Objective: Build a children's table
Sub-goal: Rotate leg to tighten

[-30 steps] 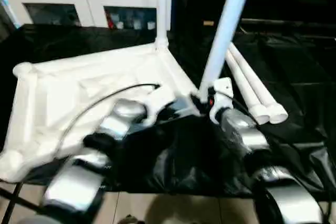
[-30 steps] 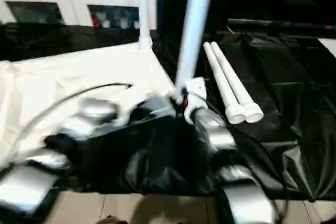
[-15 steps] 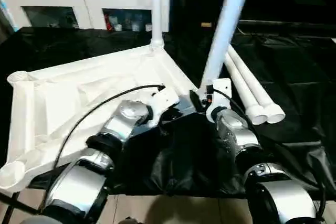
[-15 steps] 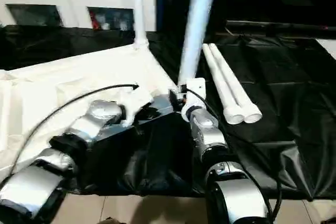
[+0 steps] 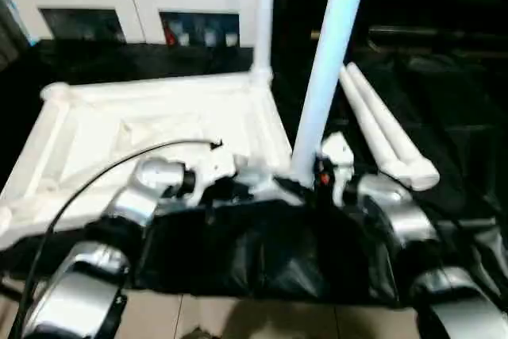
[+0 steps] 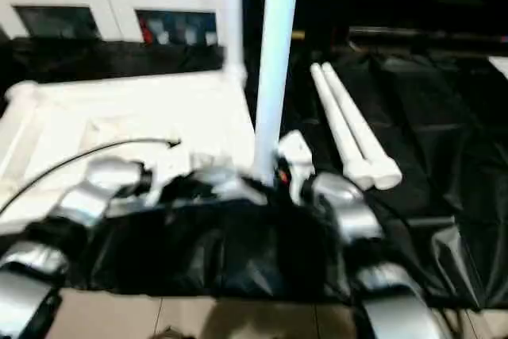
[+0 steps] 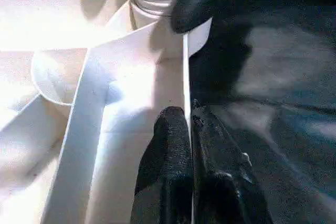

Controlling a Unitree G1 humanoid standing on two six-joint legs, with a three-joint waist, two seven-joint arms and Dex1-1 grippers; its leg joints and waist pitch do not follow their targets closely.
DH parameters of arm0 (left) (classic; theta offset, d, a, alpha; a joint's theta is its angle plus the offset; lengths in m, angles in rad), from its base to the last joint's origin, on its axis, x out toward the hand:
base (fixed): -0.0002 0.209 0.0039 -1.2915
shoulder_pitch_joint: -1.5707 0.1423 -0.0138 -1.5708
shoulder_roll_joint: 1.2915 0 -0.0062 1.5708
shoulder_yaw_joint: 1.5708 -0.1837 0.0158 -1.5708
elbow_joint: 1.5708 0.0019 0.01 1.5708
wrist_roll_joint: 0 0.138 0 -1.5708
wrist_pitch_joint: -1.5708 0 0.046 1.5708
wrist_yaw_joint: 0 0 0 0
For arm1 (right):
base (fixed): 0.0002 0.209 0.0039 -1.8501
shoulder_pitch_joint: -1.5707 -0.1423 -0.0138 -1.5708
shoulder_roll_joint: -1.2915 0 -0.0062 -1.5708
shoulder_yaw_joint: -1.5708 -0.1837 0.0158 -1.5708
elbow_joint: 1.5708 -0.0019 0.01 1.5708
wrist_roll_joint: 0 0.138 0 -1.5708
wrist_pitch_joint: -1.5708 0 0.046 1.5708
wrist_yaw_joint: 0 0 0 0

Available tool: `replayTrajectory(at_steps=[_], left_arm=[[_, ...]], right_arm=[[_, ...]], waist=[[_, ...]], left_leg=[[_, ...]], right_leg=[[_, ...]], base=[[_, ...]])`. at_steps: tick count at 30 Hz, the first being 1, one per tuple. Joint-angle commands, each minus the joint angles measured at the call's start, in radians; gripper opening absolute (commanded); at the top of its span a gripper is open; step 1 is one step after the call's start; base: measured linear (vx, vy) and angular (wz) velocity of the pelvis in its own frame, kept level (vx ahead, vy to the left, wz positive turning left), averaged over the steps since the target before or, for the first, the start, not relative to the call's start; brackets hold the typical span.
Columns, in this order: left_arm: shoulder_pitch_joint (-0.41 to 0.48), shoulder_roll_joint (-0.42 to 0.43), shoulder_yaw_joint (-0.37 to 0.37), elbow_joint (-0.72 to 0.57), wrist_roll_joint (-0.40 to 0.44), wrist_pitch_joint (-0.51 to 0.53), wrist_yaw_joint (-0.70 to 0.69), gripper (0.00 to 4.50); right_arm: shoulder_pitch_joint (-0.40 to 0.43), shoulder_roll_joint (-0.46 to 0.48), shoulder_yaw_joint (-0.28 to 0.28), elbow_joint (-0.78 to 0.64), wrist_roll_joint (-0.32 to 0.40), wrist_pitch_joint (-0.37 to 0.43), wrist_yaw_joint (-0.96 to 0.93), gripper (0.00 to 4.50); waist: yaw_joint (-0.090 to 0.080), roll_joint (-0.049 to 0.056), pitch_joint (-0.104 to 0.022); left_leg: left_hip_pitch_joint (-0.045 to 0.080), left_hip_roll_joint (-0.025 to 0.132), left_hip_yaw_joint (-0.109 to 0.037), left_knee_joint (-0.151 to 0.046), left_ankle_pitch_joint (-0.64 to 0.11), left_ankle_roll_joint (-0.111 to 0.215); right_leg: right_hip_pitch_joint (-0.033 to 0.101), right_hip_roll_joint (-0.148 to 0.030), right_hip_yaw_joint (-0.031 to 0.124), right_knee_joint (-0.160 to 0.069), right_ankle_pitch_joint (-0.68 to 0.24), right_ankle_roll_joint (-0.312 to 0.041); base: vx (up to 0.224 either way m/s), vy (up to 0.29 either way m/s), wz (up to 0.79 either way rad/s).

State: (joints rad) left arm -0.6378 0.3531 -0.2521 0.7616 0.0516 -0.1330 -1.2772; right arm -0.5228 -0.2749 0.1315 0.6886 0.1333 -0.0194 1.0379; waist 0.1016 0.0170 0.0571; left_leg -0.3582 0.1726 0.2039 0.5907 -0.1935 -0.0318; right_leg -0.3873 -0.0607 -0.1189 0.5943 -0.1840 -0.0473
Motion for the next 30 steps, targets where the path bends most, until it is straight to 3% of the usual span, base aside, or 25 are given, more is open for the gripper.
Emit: replayTrajectory(at_steps=[1, 5, 9, 14, 19, 22, 26, 29, 30], left_arm=[[0.012, -0.018, -0.011, -0.040, -0.075, -0.004, -0.081, 0.00], [0.031, 0.009, -0.020, -0.074, -0.096, 0.027, -0.154, 0.00], [0.043, 0.024, -0.019, -0.094, -0.096, 0.040, -0.186, 0.00], [0.049, 0.029, -0.018, -0.102, -0.096, 0.050, -0.192, 0.00], [0.046, 0.024, -0.014, -0.084, -0.070, 0.052, -0.133, 0.00], [0.034, 0.006, -0.010, -0.057, -0.034, 0.053, -0.046, 0.00], [-0.022, -0.076, 0.009, 0.010, 0.008, 0.107, 0.165, 0.00], [-0.047, -0.125, 0.013, 0.026, 0.015, 0.132, 0.240, 0.00], [-0.059, -0.146, 0.013, 0.035, 0.022, 0.139, 0.278, 0.00]], right_arm=[[0.008, -0.012, 0.033, -0.050, 0.015, 0.027, 0.061, 3.93], [0.036, -0.039, 0.057, -0.108, 0.021, 0.062, 0.132, 3.46], [0.058, -0.059, 0.070, -0.160, 0.025, 0.098, 0.164, 3.28], [0.076, -0.069, 0.088, -0.193, 0.025, 0.120, 0.181, 2.89], [0.091, -0.051, 0.082, -0.206, 0.021, 0.135, 0.145, 2.81], [0.086, -0.014, 0.046, -0.181, 0.020, 0.156, 0.042, 2.79], [0.046, 0.090, -0.038, -0.065, -0.002, 0.139, -0.266, 2.79], [0.021, 0.138, -0.068, 0.000, -0.011, 0.139, -0.410, 2.78], [0.010, 0.160, -0.075, 0.027, -0.020, 0.133, -0.467, 2.78]], waist=[[0.004, -0.008, -0.063], [0.008, -0.008, -0.061], [0.011, -0.006, -0.063], [0.011, -0.007, -0.063], [0.011, -0.009, -0.064], [0.009, -0.010, -0.060], [-0.002, -0.011, -0.055], [-0.010, -0.011, -0.057], [-0.013, -0.002, -0.058]], left_leg=[[0.010, 0.084, -0.038, -0.067, -0.174, 0.078], [0.010, 0.084, -0.039, -0.069, -0.184, 0.067], [0.011, 0.085, -0.041, -0.069, -0.176, 0.058], [0.011, 0.083, -0.040, -0.068, -0.167, 0.060], [0.011, 0.082, -0.039, -0.068, -0.167, 0.058], [0.014, 0.079, -0.040, -0.068, -0.184, 0.046], [0.024, 0.076, -0.044, -0.071, -0.225, 0.017], [0.023, 0.078, -0.048, -0.074, -0.230, 0.008], [0.025, 0.078, -0.048, -0.073, -0.228, 0.005]], right_leg=[[0.044, -0.121, 0.079, -0.082, -0.314, -0.150], [0.044, -0.122, 0.080, -0.085, -0.346, -0.141], [0.044, -0.121, 0.080, -0.084, -0.332, -0.140], [0.044, -0.120, 0.079, -0.083, -0.316, -0.142], [0.044, -0.120, 0.078, -0.083, -0.326, -0.135], [0.042, -0.121, 0.077, -0.092, -0.380, -0.123], [0.036, -0.125, 0.076, -0.110, -0.491, -0.093], [0.038, -0.128, 0.076, -0.108, -0.469, -0.099], [0.036, -0.127, 0.079, -0.105, -0.447, -0.107]], base=[[0.000, 0.000, 0.00], [0.000, 0.000, 0.00], [0.000, 0.000, 0.00], [0.000, 0.000, 0.00], [0.000, 0.000, 0.00], [0.000, 0.000, 0.00], [0.000, 0.000, 0.00], [0.000, 0.000, 0.00], [0.000, 0.000, 0.00]])
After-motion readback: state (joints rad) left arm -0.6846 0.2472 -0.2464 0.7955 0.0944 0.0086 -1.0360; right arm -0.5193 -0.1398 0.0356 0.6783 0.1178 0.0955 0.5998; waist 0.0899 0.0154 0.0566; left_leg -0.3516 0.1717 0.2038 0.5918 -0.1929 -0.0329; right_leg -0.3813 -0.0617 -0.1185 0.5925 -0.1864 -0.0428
